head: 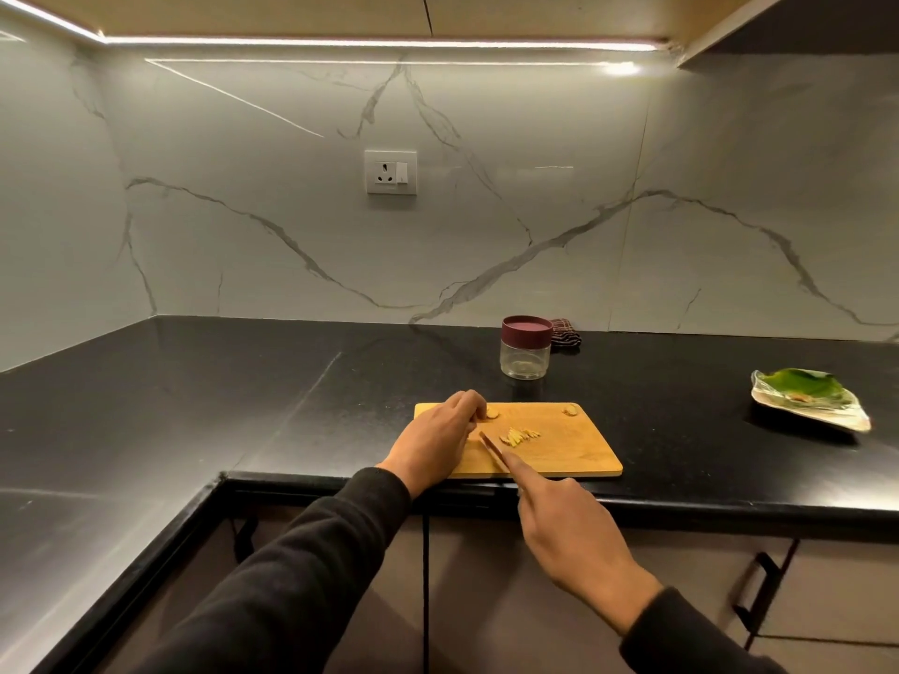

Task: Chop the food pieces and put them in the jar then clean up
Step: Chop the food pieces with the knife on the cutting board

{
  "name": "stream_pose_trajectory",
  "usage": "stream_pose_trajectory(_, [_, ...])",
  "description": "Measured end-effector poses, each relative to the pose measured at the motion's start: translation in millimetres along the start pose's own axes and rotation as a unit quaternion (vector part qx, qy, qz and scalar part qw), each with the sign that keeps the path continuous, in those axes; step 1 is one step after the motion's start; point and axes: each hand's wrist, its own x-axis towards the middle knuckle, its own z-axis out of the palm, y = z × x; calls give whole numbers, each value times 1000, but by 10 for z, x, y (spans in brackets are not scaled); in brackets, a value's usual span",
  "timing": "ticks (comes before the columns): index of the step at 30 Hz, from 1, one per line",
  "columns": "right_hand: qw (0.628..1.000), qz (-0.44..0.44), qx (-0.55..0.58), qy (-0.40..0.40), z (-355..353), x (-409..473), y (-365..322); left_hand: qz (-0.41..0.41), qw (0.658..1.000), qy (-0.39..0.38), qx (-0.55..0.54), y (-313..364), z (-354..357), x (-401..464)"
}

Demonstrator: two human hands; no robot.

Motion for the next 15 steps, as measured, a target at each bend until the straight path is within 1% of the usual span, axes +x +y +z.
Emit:
stream_pose_trajectory(3, [1000, -1, 1, -6, 44, -12, -23, -13, 1000, 10, 4, 1, 8, -8])
stream_pose_trajectory(11, [999, 24, -15, 16, -27, 60, 91, -24, 1000, 14, -9, -9, 11, -9])
stream_pose_trajectory(15, [1000, 3, -5, 18, -11, 84, 61, -29, 999, 21, -13, -16, 21, -3])
